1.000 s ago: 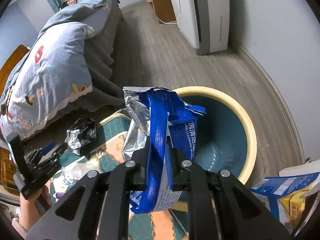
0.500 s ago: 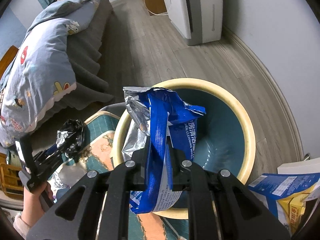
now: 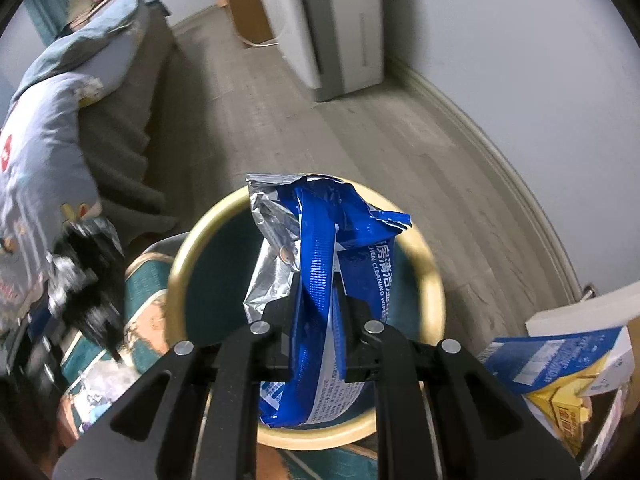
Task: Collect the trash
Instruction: 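Carry the snack bag over the wastebasket and open the right gripper while the left drops the black bag, then move both tools back over the cushion toward the remaining trash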
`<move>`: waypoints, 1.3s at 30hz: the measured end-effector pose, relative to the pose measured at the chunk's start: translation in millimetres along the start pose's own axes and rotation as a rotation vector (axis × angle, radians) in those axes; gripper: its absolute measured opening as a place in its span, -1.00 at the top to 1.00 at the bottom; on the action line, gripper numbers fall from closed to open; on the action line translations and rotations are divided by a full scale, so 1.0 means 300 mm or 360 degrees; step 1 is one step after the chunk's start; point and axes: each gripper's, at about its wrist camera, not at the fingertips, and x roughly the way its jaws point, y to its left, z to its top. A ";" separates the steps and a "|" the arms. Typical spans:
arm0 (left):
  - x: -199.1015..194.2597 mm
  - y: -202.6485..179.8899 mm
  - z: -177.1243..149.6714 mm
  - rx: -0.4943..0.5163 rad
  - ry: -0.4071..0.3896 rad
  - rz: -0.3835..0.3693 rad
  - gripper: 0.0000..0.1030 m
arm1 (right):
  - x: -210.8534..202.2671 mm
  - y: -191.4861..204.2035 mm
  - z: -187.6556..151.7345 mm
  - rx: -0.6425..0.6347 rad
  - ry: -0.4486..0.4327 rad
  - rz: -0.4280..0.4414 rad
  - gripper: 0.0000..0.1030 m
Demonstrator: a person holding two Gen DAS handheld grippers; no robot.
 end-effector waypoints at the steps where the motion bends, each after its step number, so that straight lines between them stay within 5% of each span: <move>1: 0.009 -0.036 -0.007 0.0033 0.0019 -0.0011 0.22 | -0.001 -0.010 0.002 0.0010 -0.0006 -0.0022 0.74; 7: 0.087 -0.165 -0.057 0.0163 0.0107 -0.0024 0.15 | -0.013 -0.033 0.006 0.0032 -0.0036 -0.0046 0.72; 12: 0.059 -0.207 -0.079 0.0218 0.0057 0.0025 -0.30 | -0.023 -0.045 0.010 0.0066 -0.0067 -0.0021 0.51; 18: 0.033 -0.190 -0.074 0.0192 0.0027 0.0048 -0.54 | -0.050 -0.052 0.009 0.0097 -0.0097 -0.0018 -0.12; 21: 0.019 -0.185 -0.075 0.0195 0.0020 0.0073 -0.66 | -0.061 -0.047 0.005 0.0115 -0.0103 0.0012 -0.60; 24: -0.008 -0.179 -0.078 0.0186 0.0002 0.0107 -0.73 | -0.081 -0.031 -0.003 0.0108 -0.0123 0.0018 -0.80; 31: -0.106 -0.152 -0.090 0.0167 -0.0002 0.0187 -0.76 | -0.117 0.007 -0.030 0.0086 -0.0142 0.0041 -0.85; 39: -0.432 0.032 -0.128 0.0021 -0.0019 0.0360 -0.82 | -0.178 0.160 -0.085 -0.0016 -0.0153 0.0216 -0.89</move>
